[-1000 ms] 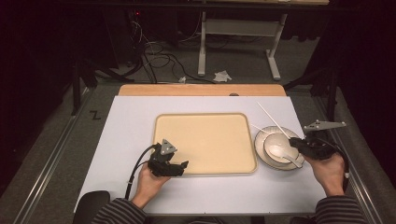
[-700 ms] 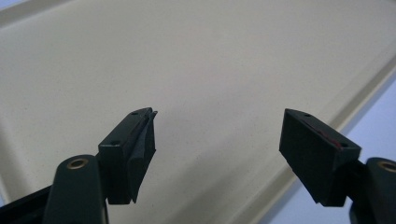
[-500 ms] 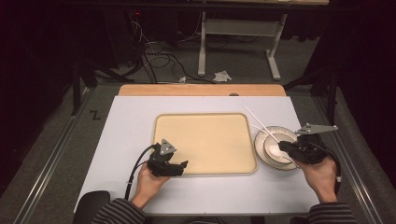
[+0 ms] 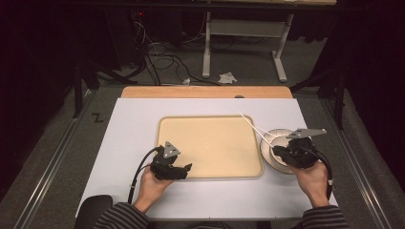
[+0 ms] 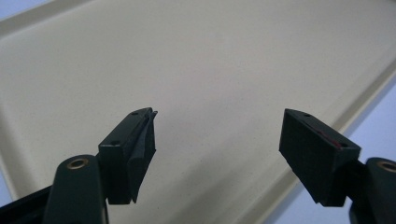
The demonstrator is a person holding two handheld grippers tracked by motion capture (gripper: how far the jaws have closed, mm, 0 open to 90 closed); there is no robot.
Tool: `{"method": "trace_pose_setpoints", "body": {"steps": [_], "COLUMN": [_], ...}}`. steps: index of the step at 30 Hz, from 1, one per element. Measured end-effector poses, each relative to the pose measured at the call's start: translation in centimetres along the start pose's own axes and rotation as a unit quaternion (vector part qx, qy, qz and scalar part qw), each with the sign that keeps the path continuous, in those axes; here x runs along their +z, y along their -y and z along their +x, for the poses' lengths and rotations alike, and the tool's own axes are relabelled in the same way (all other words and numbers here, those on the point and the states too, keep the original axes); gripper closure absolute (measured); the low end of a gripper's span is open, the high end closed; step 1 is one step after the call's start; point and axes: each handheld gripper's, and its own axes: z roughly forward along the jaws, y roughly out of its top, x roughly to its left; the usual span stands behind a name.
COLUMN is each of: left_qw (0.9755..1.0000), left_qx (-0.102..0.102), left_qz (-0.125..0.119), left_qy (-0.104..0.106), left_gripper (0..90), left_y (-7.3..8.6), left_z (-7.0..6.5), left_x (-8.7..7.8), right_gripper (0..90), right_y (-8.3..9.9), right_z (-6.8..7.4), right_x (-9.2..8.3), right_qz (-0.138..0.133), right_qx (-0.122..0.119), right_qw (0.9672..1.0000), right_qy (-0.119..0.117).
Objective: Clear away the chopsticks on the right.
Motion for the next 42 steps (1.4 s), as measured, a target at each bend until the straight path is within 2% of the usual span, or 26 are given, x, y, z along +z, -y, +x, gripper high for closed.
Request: {"method": "trace_pose_setpoints", "body": {"steps": [7,12,14,18,24,30,36,42], "left_qw": [1.0,1.0,1.0,0.9994,0.9994,0.9993,0.9992,0.9994], "left_qx": [0.005,0.006,0.007,0.031,0.026,0.029,0.03,0.024], "left_qz": [0.004,-0.001,-0.003,-0.011,-0.016,-0.017,-0.017,-0.017], "left_qy": [0.002,0.001,0.0,-0.01,-0.016,-0.016,-0.018,-0.017], "left_gripper": [27.1,27.1,27.1,27.0,26.8,26.8,26.8,26.8], "left_y": [0.0,-0.1,-0.2,-0.1,-0.3,-0.2,-0.2,-0.3], "left_z": [-0.1,0.0,0.0,0.0,0.2,0.2,0.2,0.2], "left_x": [0.1,0.0,0.0,0.1,0.1,0.1,0.1,0.2], "right_gripper": [85.6,85.5,85.5,85.5,85.5,85.4,85.4,85.2], "right_y": [-0.2,-0.4,-0.6,-1.1,-1.7,-1.9,-2.0,-2.1], "right_z": [1.0,1.8,2.3,2.9,3.7,4.7,5.4,5.7], "right_x": [1.5,1.9,2.2,3.1,4.7,6.1,7.4,8.7], "right_qz": [0.008,0.001,0.007,0.015,0.019,0.021,0.038,0.057], "right_qx": [-0.001,-0.004,-0.006,-0.016,-0.016,-0.016,-0.017,-0.014], "right_qw": [0.9999,0.9999,0.9999,0.9998,0.9996,0.9988,0.9985,0.9975], "right_qy": [-0.008,-0.01,-0.005,-0.004,-0.015,-0.042,-0.035,-0.039]}}
